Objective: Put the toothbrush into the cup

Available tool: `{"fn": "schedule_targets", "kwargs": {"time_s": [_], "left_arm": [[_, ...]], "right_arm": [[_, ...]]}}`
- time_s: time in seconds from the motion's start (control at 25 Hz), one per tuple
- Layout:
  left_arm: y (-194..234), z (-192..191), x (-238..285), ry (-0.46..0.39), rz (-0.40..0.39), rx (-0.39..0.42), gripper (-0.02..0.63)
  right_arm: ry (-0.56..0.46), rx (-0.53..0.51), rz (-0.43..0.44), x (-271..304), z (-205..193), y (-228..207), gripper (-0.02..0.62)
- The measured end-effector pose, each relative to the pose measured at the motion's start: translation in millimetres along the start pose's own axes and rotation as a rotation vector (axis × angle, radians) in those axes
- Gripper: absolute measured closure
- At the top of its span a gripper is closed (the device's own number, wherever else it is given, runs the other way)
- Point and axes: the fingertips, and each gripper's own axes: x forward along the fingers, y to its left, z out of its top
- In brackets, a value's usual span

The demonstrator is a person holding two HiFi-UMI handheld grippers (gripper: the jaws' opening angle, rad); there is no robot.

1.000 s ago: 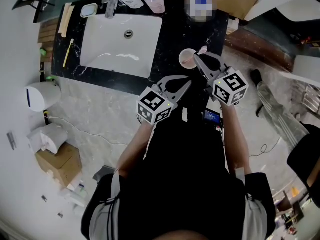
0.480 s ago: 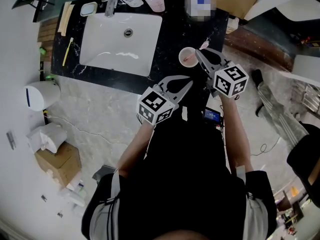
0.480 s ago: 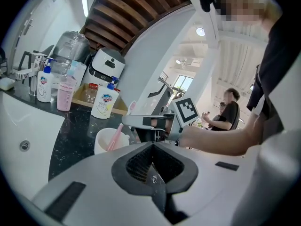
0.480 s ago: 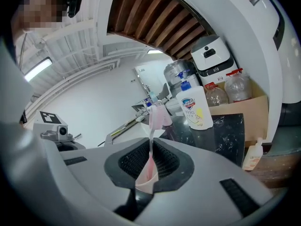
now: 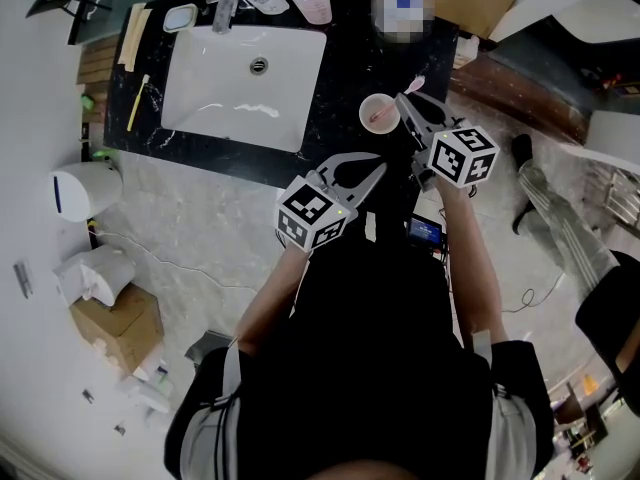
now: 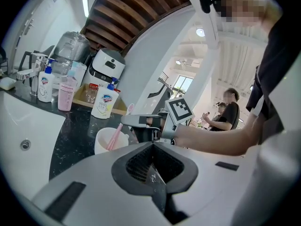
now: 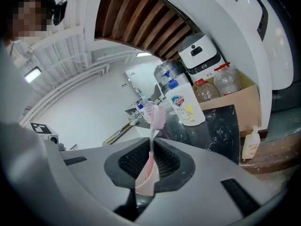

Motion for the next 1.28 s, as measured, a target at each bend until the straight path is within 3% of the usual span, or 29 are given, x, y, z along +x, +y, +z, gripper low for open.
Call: {"fn": "schedule_targets", "kwargs": {"time_s": [0.24, 0.44, 0.84, 1.04, 1.28], "left_arm": [[0, 1, -2, -0.003, 0.0, 0.0, 0.598], [-1, 1, -2, -0.002, -0.004, 0.001, 0.598], [-2, -1, -2, 0.001, 0.001, -0.005, 0.598], [0, 5, -4, -0.017, 0.02, 0.002, 0.598], [0, 2, -6, -0.023, 0.03, -0.007, 0.598]], "right_arm": [[-0.001, -0.003, -0.01, 2, -1, -1, 0.558], [0.0, 0.0, -0.025, -1, 0, -3, 0.503], [0.002, 0.003, -0.028, -8, -2, 0, 0.502], [-0.001, -0.006, -0.045, -21, -1, -1, 0.503], [-0.01, -0.058, -0.073, -44, -2, 7, 0.572]]}}
